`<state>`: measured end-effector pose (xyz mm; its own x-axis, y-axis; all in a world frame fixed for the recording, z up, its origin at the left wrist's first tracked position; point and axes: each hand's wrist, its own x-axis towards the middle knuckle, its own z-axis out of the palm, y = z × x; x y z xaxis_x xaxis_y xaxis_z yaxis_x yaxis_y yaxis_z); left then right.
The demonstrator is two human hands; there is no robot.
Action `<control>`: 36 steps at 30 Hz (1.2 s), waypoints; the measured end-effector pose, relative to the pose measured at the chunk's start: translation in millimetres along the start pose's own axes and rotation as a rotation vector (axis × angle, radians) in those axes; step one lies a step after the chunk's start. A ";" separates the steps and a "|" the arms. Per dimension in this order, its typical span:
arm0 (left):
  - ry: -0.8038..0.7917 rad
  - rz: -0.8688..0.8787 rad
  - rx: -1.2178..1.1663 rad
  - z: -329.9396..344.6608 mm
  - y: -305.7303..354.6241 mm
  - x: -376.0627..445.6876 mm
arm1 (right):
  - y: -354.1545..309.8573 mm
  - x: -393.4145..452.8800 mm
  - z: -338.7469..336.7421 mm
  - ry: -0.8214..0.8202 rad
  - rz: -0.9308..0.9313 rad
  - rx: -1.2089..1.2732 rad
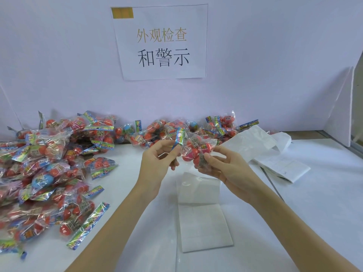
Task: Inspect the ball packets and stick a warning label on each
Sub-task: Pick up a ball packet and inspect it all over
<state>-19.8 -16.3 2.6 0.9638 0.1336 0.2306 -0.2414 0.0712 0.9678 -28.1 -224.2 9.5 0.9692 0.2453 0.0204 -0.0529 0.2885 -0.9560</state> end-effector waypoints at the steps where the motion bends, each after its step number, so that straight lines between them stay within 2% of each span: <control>1: 0.003 -0.036 -0.031 0.7 0.1 -0.5 | 1.5 0.1 -0.7 0.005 0.009 0.018; 4: -0.117 -0.143 -0.108 1.6 -0.6 -1.3 | 3.7 -0.7 -0.2 0.029 0.005 0.043; 7: -0.232 -0.089 -0.117 5.5 -3.6 -4.5 | 5.1 -1.3 3.1 0.028 -0.037 -0.081; 9: -0.200 -0.031 -0.123 6.3 -4.5 -5.1 | 4.9 -1.7 1.9 -0.015 -0.051 -0.221; 14: -0.109 0.001 -0.096 -5.2 -5.0 1.4 | -0.1 -5.8 -16.5 -0.304 0.039 -0.756; 17: -0.118 0.019 0.004 -7.7 -5.4 1.9 | 1.2 -6.0 -21.0 -0.291 -0.011 -1.027; 21: -0.139 0.003 0.040 -6.3 -2.6 0.2 | 1.5 -1.7 -21.1 -0.092 -0.091 -1.001; 27: -0.178 0.040 0.145 -3.7 0.9 -3.4 | 3.2 1.3 -21.7 0.029 -0.207 -0.956; 36: -0.213 0.122 0.103 -2.5 2.1 -3.6 | 12.7 6.8 -25.5 0.217 -0.170 -0.805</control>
<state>-24.1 -14.1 3.6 0.9330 -0.0769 0.3515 -0.3548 -0.0347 0.9343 -16.1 -242.5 -10.0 0.9774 0.0513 0.2050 0.2052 -0.4609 -0.8634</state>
